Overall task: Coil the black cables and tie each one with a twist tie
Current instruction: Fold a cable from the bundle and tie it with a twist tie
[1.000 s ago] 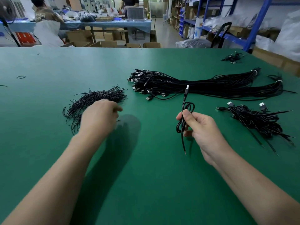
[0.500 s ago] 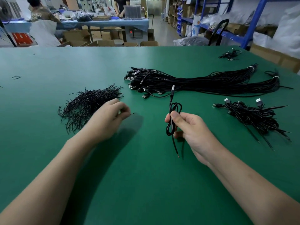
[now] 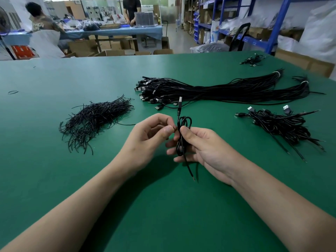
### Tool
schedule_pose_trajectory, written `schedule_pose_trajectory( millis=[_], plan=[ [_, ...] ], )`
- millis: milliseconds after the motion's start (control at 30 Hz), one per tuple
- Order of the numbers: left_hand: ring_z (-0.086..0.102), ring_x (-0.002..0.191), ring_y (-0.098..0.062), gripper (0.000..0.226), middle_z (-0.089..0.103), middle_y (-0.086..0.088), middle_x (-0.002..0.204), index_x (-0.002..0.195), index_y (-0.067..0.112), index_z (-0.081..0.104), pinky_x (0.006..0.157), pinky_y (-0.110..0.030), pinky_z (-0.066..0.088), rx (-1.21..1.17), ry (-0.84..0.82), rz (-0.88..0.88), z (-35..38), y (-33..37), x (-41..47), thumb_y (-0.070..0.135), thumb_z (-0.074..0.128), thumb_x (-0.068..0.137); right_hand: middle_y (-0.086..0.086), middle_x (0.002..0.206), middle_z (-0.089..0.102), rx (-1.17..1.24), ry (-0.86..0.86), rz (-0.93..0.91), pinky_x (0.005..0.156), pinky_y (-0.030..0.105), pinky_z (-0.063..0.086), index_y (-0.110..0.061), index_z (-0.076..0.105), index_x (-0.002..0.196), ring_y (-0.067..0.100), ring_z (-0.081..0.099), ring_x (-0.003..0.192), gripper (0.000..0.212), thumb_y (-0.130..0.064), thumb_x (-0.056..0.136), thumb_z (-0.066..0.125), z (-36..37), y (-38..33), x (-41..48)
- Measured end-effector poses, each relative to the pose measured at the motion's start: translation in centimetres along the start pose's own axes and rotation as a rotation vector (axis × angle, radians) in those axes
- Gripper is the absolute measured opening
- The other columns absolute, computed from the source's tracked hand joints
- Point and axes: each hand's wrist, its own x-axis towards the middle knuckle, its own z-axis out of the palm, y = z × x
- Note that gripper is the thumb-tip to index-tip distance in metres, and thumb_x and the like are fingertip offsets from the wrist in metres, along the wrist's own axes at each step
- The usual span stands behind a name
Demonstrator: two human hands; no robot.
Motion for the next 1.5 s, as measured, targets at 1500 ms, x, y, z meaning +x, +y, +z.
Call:
schedule_pose_trajectory(
  millis=[1500],
  plan=[
    [0.068, 0.077, -0.013, 0.051, 0.073, -0.003, 0.084, 0.116, 0.005, 0.071, 0.080, -0.022, 0.056, -0.280, 0.117, -0.288, 0.20, -0.45, -0.06, 0.013, 0.080, 0.067, -0.006, 0.075, 0.045, -0.292, -0.048, 0.053, 0.048, 0.015, 0.029, -0.026, 0.066, 0.125, 0.003, 0.038, 0.060, 0.038, -0.010, 0.109, 0.035, 0.77, 0.19, -0.18]
  ],
)
